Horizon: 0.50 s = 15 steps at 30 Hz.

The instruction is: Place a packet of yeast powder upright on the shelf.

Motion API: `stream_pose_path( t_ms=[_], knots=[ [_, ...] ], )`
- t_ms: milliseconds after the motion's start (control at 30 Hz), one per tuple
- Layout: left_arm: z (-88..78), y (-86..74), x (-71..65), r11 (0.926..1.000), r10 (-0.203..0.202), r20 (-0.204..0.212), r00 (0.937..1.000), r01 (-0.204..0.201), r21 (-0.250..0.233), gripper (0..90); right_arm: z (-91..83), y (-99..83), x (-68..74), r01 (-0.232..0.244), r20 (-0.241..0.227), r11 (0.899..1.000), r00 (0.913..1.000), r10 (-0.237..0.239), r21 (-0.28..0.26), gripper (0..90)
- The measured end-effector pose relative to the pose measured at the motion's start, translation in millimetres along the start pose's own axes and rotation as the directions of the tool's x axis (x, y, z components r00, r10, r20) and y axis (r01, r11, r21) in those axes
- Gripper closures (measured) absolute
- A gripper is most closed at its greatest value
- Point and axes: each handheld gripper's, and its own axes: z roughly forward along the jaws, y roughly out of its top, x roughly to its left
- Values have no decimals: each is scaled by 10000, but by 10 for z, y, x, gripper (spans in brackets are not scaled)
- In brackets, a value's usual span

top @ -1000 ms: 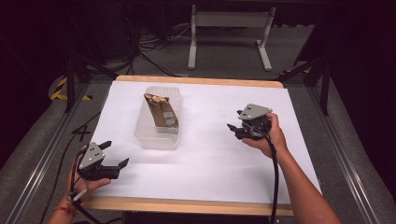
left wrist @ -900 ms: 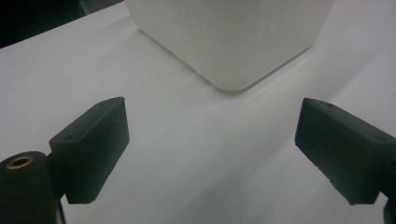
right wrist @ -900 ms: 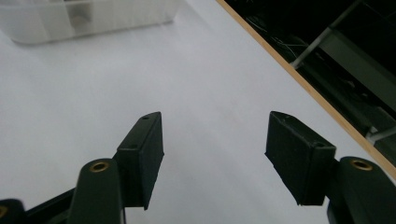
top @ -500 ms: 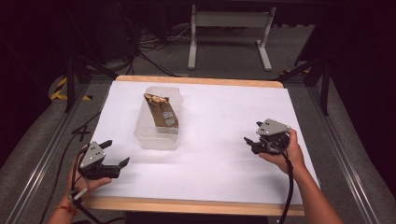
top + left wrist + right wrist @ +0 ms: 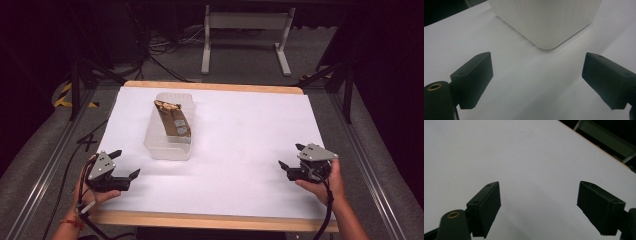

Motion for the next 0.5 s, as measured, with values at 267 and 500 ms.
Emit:
stream_pose_path(
  t_ms=[267,500],
  knots=[
    [-12,3,14,10000,-61,-86,9999,61,-61,107,-132,-316,-81,-939,389,9955,9948,942,-100,136],
    [5,8,33,9999,-132,-40,9999,132,-56,107,-267,-563,-97,-1774,744,9839,9811,1785,-211,133]
  ],
)
